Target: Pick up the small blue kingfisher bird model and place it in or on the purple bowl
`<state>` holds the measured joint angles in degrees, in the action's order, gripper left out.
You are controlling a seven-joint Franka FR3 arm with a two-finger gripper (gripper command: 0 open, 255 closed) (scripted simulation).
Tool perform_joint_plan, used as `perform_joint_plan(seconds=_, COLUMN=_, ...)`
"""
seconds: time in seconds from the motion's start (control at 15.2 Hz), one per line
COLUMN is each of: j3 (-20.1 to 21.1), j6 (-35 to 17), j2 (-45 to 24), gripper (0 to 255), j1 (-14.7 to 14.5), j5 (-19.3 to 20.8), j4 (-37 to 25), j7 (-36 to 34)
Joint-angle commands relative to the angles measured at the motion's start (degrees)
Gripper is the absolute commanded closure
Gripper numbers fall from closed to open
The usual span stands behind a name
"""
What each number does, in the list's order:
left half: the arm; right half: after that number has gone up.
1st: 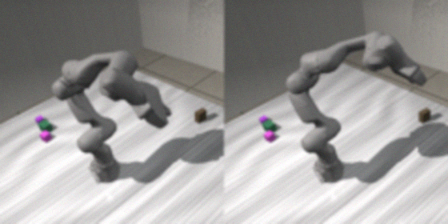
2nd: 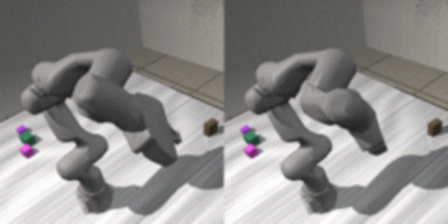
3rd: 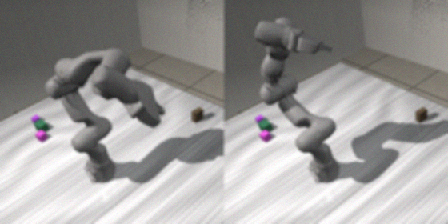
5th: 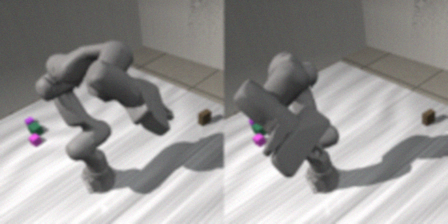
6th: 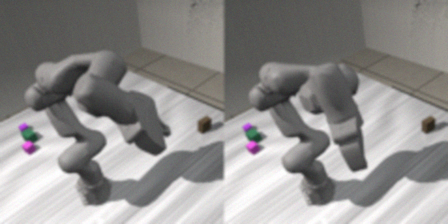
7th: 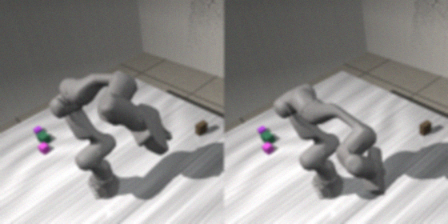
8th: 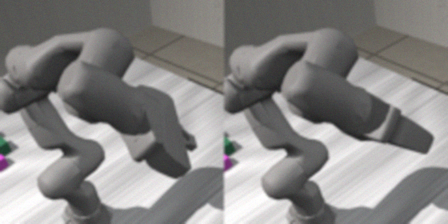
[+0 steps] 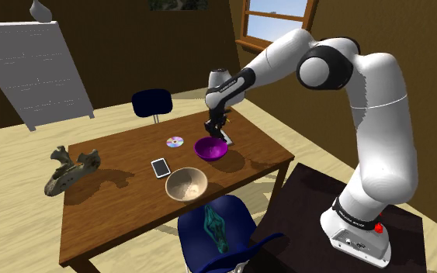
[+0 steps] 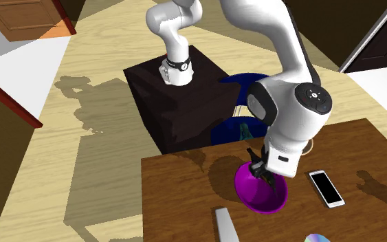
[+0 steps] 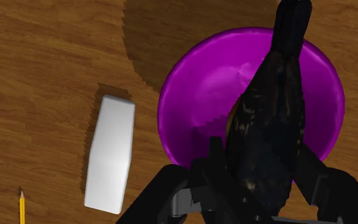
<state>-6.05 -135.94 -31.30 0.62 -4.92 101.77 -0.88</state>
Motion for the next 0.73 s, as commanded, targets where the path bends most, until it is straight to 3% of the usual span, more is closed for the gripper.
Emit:
perform_joint_plan(seconds=0.0, j3=0.25, j6=2.63, j2=-3.12, gripper=255, j1=-0.62, j5=0.07, j4=-5.76, j7=-1.27)
perform_joint_plan(seconds=0.66, j3=0.73, j6=-2.49, j2=-8.18, gripper=255, j1=-0.30, j5=-0.53, j4=-5.70, j7=-0.87)
